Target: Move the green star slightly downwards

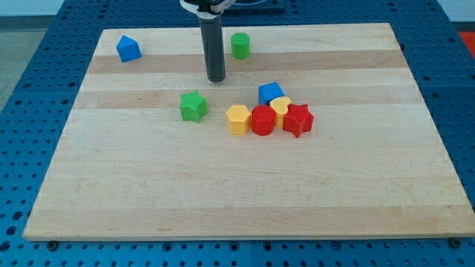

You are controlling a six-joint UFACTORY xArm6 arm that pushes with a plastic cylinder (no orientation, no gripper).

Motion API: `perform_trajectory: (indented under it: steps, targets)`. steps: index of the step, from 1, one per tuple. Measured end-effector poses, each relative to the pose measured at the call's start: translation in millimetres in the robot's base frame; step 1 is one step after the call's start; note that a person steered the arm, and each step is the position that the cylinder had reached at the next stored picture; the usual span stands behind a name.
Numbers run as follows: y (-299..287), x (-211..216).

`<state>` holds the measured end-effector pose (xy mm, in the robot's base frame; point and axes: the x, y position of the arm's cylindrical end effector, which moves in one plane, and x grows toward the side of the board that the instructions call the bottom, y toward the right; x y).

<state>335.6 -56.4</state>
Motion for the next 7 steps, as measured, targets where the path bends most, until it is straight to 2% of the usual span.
perform_trajectory:
  steps: [2,4,5,6,7]
  targets:
    - [39,40]
    - [-11,40]
    - [-16,44]
    - [-38,86]
    - [-38,86]
